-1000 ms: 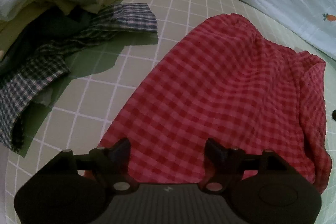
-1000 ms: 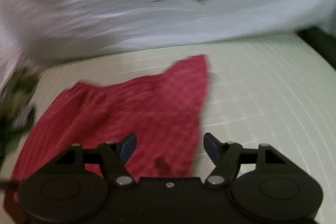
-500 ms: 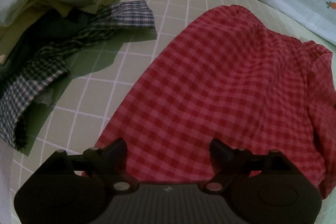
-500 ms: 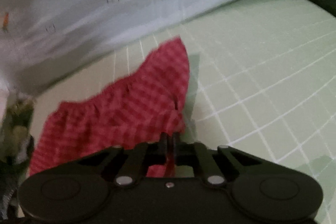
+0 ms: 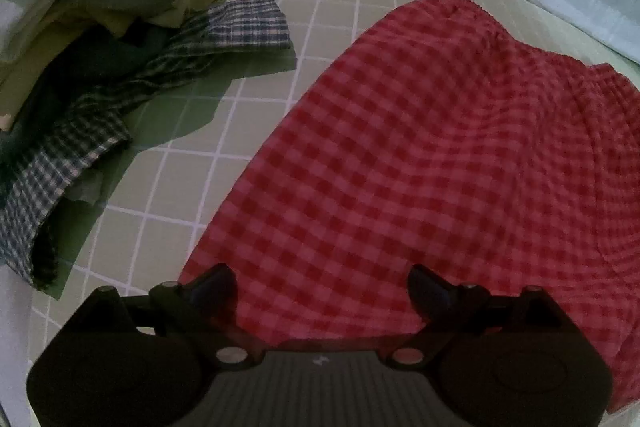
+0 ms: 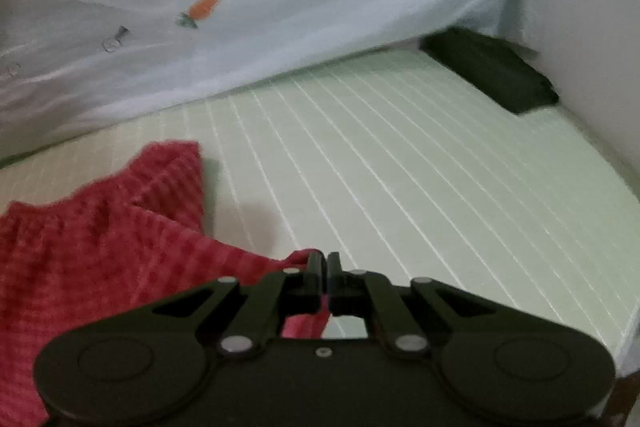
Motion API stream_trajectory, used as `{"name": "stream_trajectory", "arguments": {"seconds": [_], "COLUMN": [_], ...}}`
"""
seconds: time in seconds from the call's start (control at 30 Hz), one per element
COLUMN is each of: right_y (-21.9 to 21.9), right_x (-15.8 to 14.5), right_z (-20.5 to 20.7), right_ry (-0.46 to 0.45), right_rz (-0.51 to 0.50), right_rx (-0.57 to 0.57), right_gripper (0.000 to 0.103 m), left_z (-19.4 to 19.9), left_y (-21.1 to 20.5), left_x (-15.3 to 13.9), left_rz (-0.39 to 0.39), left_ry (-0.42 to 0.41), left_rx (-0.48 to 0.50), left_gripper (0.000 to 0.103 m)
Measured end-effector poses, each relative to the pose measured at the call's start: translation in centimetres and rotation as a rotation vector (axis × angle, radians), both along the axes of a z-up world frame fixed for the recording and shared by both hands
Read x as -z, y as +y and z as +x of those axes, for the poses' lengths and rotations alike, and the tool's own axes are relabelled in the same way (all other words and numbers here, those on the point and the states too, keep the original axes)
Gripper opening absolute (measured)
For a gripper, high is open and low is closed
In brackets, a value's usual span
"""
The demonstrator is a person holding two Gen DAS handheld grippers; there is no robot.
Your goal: Fold clothes
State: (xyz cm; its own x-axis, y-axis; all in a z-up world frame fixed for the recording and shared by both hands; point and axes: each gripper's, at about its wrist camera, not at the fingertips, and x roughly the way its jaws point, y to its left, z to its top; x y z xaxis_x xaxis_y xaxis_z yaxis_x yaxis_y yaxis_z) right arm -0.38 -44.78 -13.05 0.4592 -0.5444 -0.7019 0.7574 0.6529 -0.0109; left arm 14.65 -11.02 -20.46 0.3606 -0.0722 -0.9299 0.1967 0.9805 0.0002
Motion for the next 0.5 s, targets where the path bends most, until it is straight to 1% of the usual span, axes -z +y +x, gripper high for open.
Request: {"name": "stream_trajectory", "arguments": {"seconds": [0.1,0.17,0.23,0.27,0.33,0.37,0.4,0.43,0.47,0.5], "right_y": [0.1,0.3,0.1,-0.4,-0.9,-1.0,-0.9,-0.8,-0.8,-0.7], "right_x": [0.0,-0.5,-0.8,-0.3,1.0,1.4,1.5,1.3,1.0,0.6], "right_z": [-1.7,-2.5,-3.1,-3.1,-2.9,-2.8,-3.0,-3.2,-3.3,-3.4], "right_ry": [-0.006,-0.012,-0.012,0.012,0.096,0.119,0.114,0.091,0.060,0.031], "right_rz": [-0.010,-0.049,-0.046,-0.024,0.016,0.024,0.028,0.028,0.020,0.012], "right_rx": [0.040,0.057,0.067,0.070,0.088,0.098,0.105,0.106,0.103,0.098], "right_gripper": [0.003,0.003,0.003,0.003,0.005,0.008,0.015,0.023,0.042,0.054], "left_z": [0.1,0.1,0.2,0.2,0.2,0.1,0.1,0.0,-0.2,-0.3], "left_y": [0.5,0.8,0.9,1.0,1.0,1.0,1.2,1.4,1.6,1.8], "left_x": [0.0,0.1,0.1,0.2,0.2,0.2,0.1,0.0,-0.4,-0.8], "left_rz": [-0.002,0.007,0.009,0.010,0.011,0.009,0.001,-0.014,-0.028,-0.039], "left_ry": [0.005,0.005,0.005,0.004,0.006,0.012,0.019,0.022,0.013,-0.003], "left_rx": [-0.028,-0.041,-0.049,-0.051,-0.057,-0.063,-0.070,-0.081,-0.088,-0.091], "left_gripper": [0.095,0.095,0.095,0.095,0.095,0.095,0.095,0.095,0.095,0.095]}}
